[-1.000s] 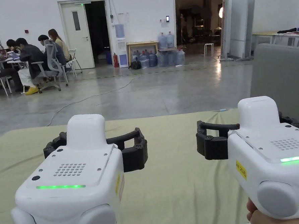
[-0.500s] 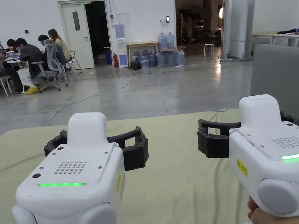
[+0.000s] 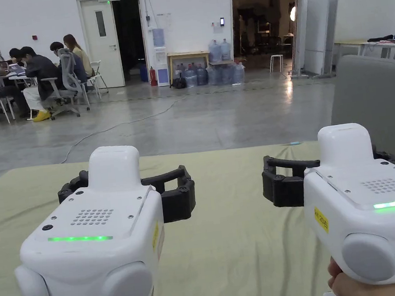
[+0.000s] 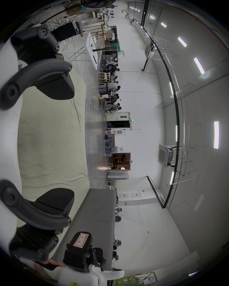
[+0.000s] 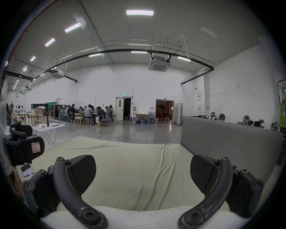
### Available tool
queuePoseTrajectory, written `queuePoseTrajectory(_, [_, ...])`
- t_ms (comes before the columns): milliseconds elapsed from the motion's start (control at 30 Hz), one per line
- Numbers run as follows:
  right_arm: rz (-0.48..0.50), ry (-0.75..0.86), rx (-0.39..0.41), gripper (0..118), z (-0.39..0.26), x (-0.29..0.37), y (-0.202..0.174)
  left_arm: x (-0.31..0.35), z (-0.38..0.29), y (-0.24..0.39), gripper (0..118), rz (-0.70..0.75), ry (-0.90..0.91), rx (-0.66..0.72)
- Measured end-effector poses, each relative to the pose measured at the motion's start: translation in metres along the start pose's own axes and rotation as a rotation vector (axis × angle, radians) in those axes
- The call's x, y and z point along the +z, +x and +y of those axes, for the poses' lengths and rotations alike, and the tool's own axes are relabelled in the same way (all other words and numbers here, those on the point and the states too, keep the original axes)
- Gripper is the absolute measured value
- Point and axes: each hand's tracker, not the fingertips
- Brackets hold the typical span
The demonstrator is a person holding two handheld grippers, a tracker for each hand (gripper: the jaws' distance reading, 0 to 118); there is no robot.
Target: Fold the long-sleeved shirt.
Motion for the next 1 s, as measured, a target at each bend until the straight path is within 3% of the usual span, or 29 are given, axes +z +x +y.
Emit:
queuePoseTrajectory(567, [0.005,0.001,0.013,116,0.0,-0.001,-0.001,0.0,0.0,0.003,112,0.002,0.008,-0.027])
queuePoseTrajectory(600, [0.006,0.001,0.017,111,-0.001,-0.001,-0.002,0.001,0.0,0.004,110,0.001,0.013,-0.032])
queuePoseTrajectory(633, [0.013,0.004,0.019,90,-0.002,0.0,-0.002,0.003,-0.001,0.004,98,-0.01,0.025,-0.041])
queuePoseTrajectory(667, [0.015,0.008,0.029,56,-0.003,0.001,-0.003,0.006,-0.001,0.005,68,-0.018,0.035,-0.057])
queuePoseTrajectory(700, [0.008,0.004,0.041,6,-0.003,0.001,-0.005,0.007,0.0,0.007,19,-0.027,0.039,-0.082])
queuePoseTrajectory(733, [0.002,-0.026,0.045,0,-0.004,-0.002,-0.006,0.004,0.0,0.009,0,-0.038,0.008,-0.104])
queuePoseTrajectory(833, [0.053,-0.066,-0.033,0,-0.01,0.002,0.003,0.013,-0.008,0.017,0,-0.025,0.093,-0.103])
queuePoseTrajectory(1000, [-0.003,-0.064,0.071,0,-0.013,0.002,-0.002,0.012,-0.002,0.021,0,-0.082,0.063,-0.073])
